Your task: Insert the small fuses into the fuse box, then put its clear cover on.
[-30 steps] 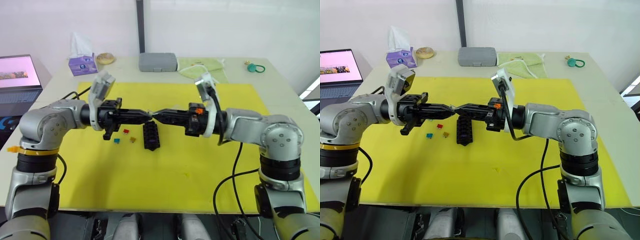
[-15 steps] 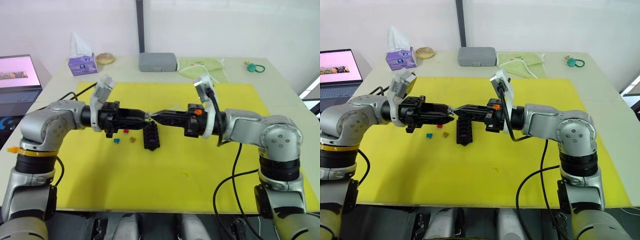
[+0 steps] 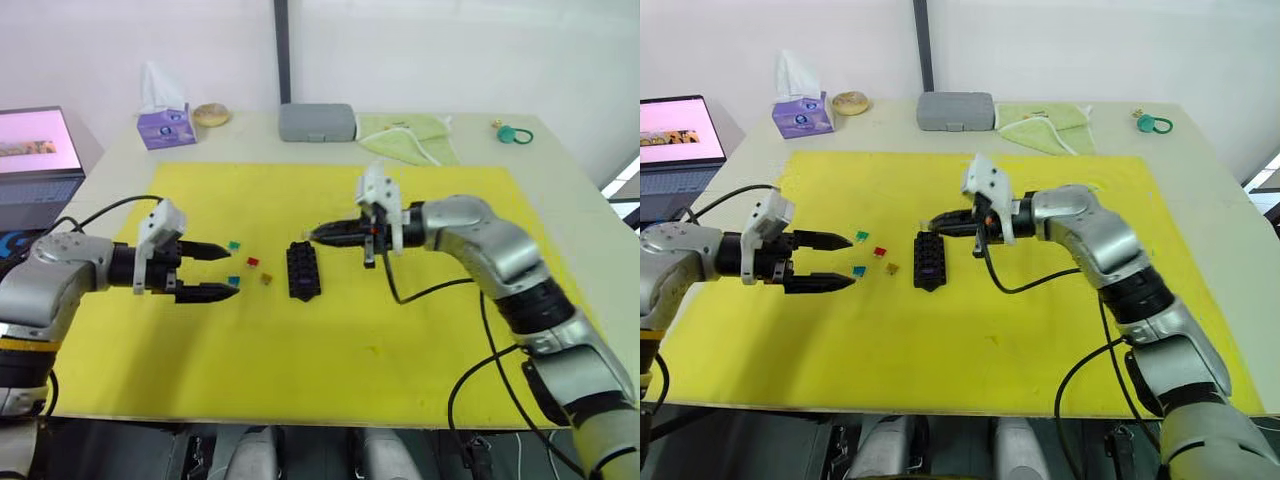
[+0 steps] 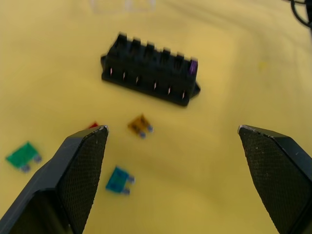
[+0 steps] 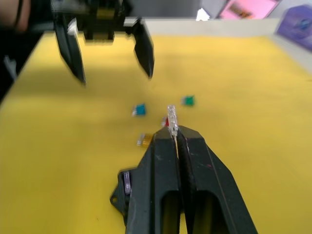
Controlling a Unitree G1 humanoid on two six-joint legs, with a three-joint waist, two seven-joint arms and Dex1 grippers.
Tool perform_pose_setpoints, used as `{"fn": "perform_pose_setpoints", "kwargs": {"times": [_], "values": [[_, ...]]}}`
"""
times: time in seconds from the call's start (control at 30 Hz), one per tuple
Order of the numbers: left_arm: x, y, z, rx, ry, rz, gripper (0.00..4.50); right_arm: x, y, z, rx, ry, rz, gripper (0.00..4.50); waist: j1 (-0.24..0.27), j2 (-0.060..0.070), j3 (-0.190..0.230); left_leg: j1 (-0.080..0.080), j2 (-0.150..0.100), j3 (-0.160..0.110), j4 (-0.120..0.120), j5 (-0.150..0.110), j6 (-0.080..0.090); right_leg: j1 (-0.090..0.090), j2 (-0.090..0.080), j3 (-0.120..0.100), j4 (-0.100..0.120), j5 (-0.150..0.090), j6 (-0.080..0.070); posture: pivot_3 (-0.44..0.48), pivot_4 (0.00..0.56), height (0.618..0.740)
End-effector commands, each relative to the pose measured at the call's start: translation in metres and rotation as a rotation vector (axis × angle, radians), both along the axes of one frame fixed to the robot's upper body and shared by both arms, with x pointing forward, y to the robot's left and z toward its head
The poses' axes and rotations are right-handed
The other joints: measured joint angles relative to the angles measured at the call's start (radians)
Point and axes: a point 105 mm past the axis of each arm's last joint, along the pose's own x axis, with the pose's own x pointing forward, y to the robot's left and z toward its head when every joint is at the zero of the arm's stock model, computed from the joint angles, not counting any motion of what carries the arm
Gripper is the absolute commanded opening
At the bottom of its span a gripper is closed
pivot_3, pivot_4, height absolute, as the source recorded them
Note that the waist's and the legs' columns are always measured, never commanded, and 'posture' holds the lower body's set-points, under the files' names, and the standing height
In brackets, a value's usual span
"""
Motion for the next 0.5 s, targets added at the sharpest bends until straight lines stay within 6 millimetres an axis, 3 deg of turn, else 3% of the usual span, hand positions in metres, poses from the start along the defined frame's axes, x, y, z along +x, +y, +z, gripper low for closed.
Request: {"fn": "perform_pose_setpoints", "kwargs": {"times": [0.03, 0.5], "values": [[-0.008, 0.001, 0.012, 0.011, -0.067, -0.008, 4.46, 0.002, 0.003, 0.005, -0.026, -0.096, 0.079, 0.0, 0.001, 0.0, 0.0, -0.001, 0.0, 0.0, 0.0, 0.0, 0.0, 0.0, 0.0, 0.0, 0.0, 0.0, 0.0, 0.0, 0.15, 0.737], [-0.014, -0.008, 0.01, -0.024, -0.045, -0.001, 4.46, -0.001, 0.007, -0.018, -0.054, -0.062, 0.103, 0.0, -0.002, 0.0, 0.0, 0.0, 0.0, -0.002, 0.001, 0.0, 0.0, 0.0, -0.001, -0.001, 0.001, 0.0, 0.0, 0.0, 0.15, 0.737]]}}
